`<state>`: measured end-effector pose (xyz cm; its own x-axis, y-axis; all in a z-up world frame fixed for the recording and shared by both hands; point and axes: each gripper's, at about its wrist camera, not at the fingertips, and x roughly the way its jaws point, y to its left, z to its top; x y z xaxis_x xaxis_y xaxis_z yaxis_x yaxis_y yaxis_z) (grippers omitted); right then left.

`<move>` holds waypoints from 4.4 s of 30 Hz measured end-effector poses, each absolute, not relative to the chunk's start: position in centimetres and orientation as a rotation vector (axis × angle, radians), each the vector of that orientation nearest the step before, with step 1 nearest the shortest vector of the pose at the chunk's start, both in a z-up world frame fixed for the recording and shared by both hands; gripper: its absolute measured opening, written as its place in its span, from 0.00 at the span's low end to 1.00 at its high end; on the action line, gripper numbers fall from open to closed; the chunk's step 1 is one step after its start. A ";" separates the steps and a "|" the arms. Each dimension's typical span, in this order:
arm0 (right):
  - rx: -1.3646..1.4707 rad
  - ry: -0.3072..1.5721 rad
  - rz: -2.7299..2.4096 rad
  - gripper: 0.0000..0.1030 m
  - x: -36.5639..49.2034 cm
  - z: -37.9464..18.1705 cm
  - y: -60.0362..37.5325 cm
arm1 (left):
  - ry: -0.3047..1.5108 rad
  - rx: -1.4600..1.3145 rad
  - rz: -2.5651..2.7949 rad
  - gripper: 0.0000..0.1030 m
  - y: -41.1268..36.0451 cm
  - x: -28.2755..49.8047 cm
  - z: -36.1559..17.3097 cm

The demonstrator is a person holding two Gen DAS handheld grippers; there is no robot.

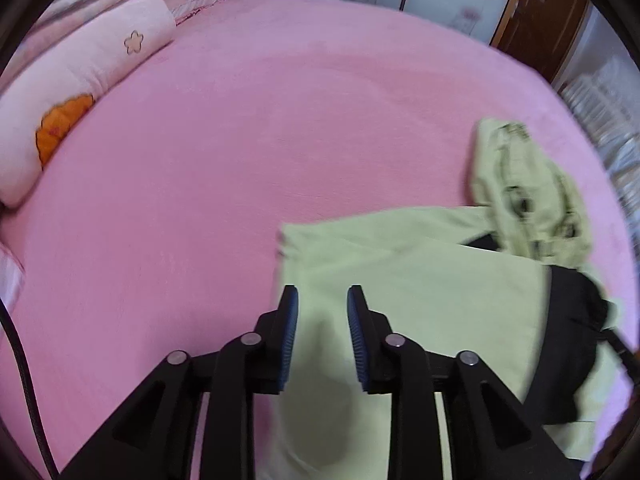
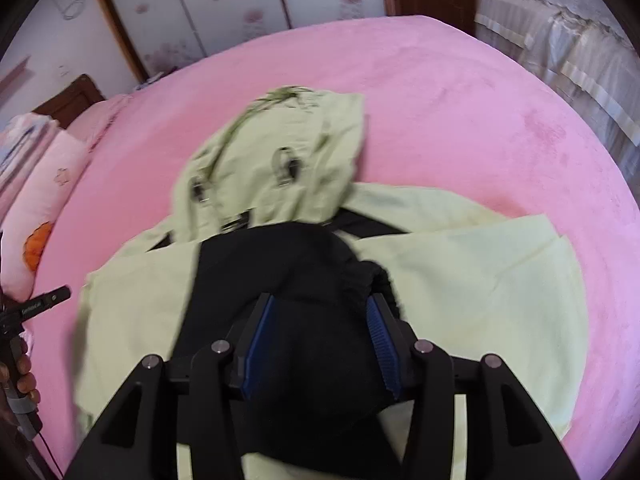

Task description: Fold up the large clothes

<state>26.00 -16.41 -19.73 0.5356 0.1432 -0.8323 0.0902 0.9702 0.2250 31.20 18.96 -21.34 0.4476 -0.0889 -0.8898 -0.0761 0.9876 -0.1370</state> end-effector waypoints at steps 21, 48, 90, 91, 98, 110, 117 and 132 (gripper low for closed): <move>0.103 1.129 -0.030 0.00 22.3 -26.3 -16.6 | 1.155 0.023 0.114 0.25 17.4 22.5 -29.5; 0.244 0.988 0.053 0.33 15.1 -4.3 -18.9 | 1.066 -0.051 0.008 0.82 14.3 14.5 -4.2; 0.289 0.981 -0.088 0.66 -8.7 -6.7 -19.1 | 1.212 -0.080 -0.094 0.82 22.4 -5.7 -10.7; 0.302 0.971 -0.114 0.66 -9.5 -7.4 -19.5 | 1.230 -0.086 -0.086 0.82 23.1 -6.0 -11.9; 0.320 1.060 -0.188 0.66 -12.6 -12.2 -21.7 | 1.359 -0.128 -0.022 0.82 26.9 -8.2 -20.3; 0.465 1.192 -0.258 0.66 -15.5 -21.0 -30.0 | 1.453 -0.180 0.049 0.82 28.9 -9.1 -27.6; 0.442 1.249 -0.245 0.66 -14.0 -24.0 -31.2 | 1.454 -0.189 0.036 0.86 29.2 -9.6 -29.1; 0.457 1.311 -0.309 0.49 -12.5 -28.5 -30.0 | 1.458 -0.166 0.040 1.00 28.0 -9.1 -31.3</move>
